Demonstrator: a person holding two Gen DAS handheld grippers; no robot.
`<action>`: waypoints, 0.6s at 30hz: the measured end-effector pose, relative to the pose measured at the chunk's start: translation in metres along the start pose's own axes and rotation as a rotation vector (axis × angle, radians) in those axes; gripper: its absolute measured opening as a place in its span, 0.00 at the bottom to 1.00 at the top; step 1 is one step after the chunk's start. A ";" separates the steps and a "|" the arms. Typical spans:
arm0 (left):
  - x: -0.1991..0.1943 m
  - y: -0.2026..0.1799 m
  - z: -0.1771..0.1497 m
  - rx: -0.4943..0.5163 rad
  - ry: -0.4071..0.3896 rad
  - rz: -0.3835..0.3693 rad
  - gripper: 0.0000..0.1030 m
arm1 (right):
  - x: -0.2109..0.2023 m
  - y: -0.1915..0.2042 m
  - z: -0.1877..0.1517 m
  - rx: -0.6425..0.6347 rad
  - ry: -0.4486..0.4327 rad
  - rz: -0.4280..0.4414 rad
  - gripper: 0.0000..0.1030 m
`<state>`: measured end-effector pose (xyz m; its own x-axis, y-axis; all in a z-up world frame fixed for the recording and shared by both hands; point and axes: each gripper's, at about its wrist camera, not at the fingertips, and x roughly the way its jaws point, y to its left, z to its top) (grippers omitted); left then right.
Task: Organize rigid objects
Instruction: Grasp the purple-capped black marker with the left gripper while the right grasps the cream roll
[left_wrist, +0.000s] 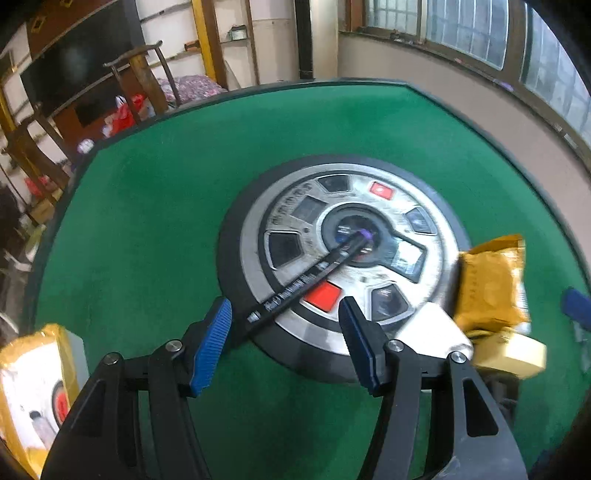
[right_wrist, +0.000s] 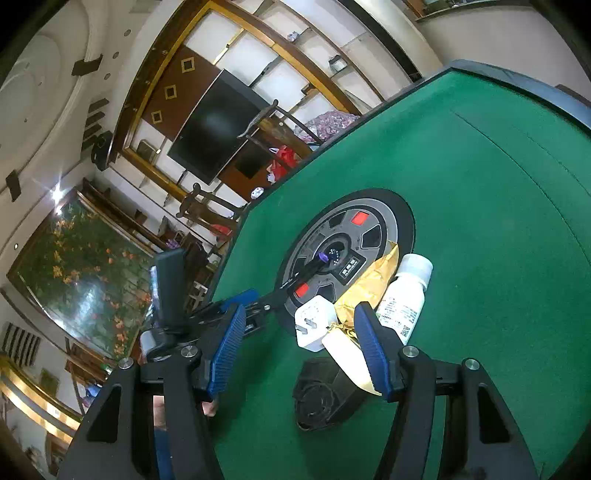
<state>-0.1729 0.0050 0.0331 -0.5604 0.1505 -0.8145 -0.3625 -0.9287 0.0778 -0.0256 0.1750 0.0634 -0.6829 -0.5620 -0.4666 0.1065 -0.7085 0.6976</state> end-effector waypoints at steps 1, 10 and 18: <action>0.003 0.000 0.000 0.006 -0.001 -0.001 0.57 | 0.000 0.000 0.000 0.001 0.003 0.001 0.54; 0.017 -0.001 -0.004 -0.054 0.011 -0.028 0.22 | -0.016 -0.013 0.006 0.042 -0.079 -0.085 0.54; -0.015 -0.010 -0.052 -0.169 0.062 -0.023 0.12 | -0.002 -0.028 0.008 0.094 0.068 -0.093 0.54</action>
<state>-0.1222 -0.0057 0.0151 -0.5046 0.1563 -0.8491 -0.2416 -0.9698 -0.0350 -0.0328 0.1991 0.0491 -0.6358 -0.5253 -0.5655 -0.0259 -0.7177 0.6959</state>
